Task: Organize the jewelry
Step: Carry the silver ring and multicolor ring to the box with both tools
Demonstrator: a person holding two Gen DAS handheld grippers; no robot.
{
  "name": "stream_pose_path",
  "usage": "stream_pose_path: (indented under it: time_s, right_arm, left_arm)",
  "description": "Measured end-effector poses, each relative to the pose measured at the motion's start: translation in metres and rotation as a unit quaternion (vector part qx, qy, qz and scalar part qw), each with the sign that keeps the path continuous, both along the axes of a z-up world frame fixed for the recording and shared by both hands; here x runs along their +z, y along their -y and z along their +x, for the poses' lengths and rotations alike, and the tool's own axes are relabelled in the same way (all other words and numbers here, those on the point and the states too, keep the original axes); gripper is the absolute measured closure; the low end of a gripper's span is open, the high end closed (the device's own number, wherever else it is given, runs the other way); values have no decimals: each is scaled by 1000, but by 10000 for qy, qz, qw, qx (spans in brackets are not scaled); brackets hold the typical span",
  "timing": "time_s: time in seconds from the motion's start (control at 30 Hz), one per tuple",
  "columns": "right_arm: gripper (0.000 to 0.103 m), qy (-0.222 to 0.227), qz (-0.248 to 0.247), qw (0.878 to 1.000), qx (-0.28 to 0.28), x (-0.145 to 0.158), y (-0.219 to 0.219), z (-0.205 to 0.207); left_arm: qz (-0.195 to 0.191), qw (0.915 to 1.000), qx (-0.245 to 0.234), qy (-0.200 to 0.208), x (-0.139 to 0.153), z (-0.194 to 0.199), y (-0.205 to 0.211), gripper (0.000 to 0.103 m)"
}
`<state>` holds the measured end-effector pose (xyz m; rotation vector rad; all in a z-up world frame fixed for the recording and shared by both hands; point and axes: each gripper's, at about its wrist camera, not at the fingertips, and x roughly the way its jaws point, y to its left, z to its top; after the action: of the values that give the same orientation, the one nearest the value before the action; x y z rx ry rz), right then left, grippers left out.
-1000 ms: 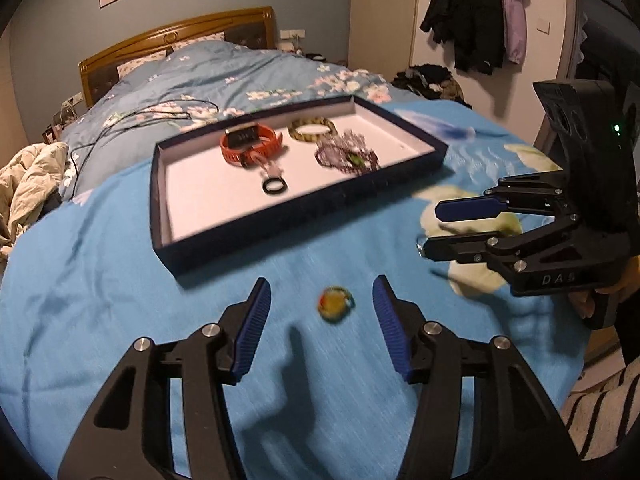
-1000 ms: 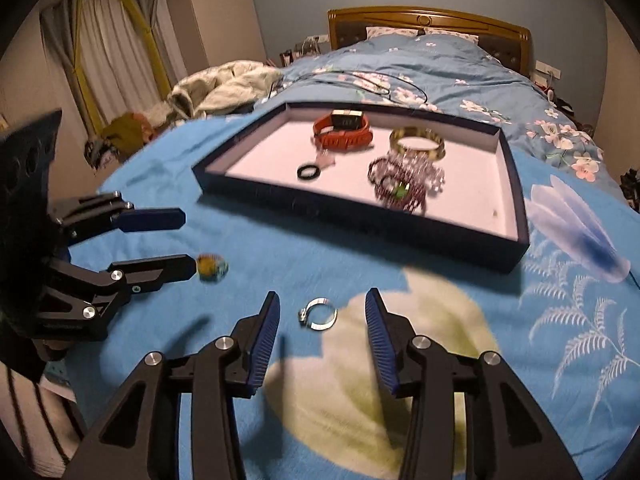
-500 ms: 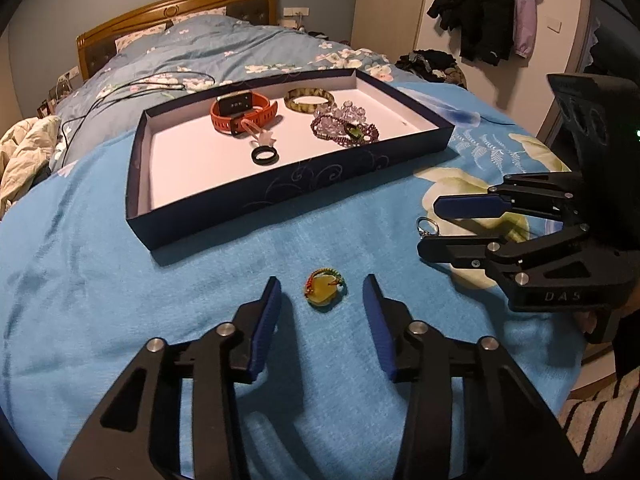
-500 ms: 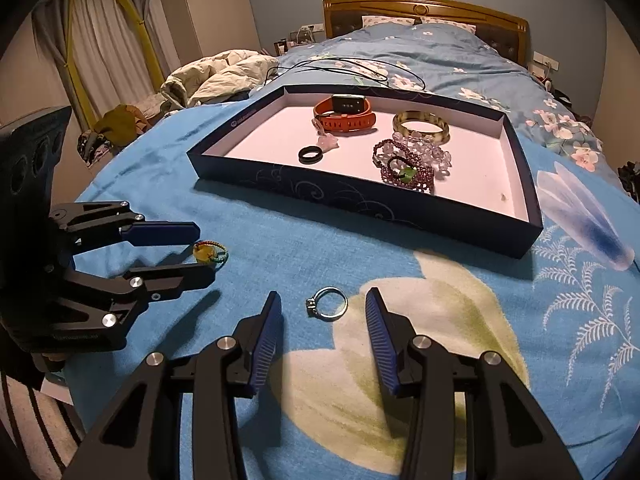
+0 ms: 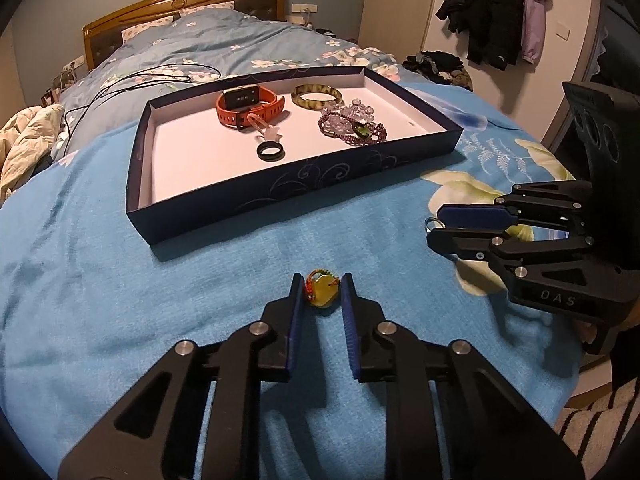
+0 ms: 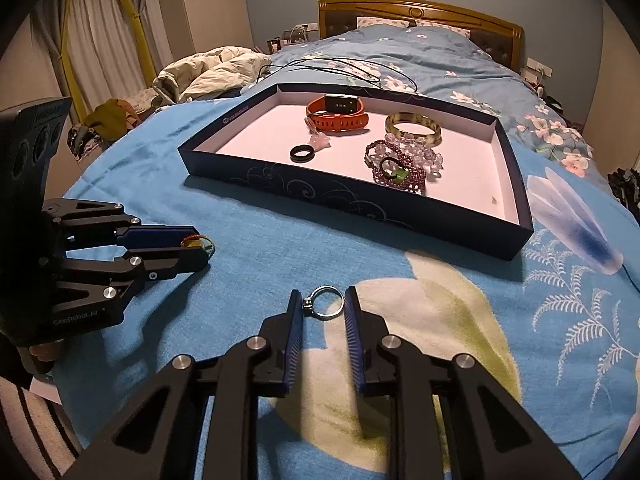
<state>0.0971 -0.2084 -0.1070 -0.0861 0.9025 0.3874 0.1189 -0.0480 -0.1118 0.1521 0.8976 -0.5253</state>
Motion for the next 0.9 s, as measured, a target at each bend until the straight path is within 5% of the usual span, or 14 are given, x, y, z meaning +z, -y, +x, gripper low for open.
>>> stream_pose_path:
  time_s: [0.9]
  right_arm:
    - [84,409,362,9985,-82,23,9,-6]
  left_arm:
    - [-196,9994,121,254,21,-6,-2,85]
